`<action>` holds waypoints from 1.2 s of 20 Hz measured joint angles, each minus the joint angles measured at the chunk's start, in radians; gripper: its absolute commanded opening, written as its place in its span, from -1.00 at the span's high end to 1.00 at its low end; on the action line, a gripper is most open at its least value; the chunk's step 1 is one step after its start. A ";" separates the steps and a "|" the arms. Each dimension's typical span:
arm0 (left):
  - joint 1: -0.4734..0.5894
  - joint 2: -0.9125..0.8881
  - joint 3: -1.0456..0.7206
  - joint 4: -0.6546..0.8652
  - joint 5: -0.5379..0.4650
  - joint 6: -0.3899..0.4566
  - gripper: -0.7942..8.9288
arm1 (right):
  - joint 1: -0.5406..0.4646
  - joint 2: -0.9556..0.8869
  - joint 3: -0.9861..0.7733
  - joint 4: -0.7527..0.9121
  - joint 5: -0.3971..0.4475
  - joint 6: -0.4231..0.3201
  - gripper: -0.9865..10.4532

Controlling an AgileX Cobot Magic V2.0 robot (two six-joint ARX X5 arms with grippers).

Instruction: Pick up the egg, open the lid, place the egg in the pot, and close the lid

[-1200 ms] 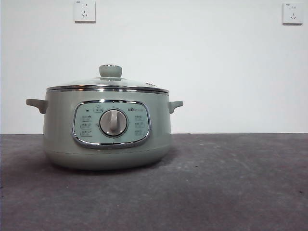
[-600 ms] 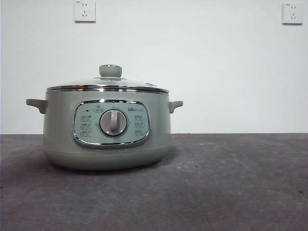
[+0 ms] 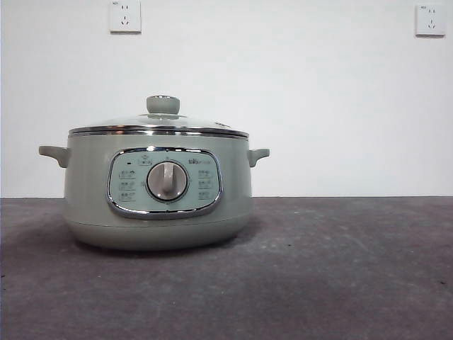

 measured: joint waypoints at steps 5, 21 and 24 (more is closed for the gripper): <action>0.152 -0.258 -0.405 0.169 -0.002 0.006 0.84 | 0.000 0.000 0.000 0.000 0.000 0.000 0.83; 0.180 -0.725 -1.115 0.299 -0.226 -0.210 0.84 | 0.000 0.000 0.000 0.000 0.000 0.000 0.83; 0.182 -0.726 -1.115 0.301 -0.235 -0.215 0.84 | 0.000 0.000 0.000 0.000 0.000 0.000 0.83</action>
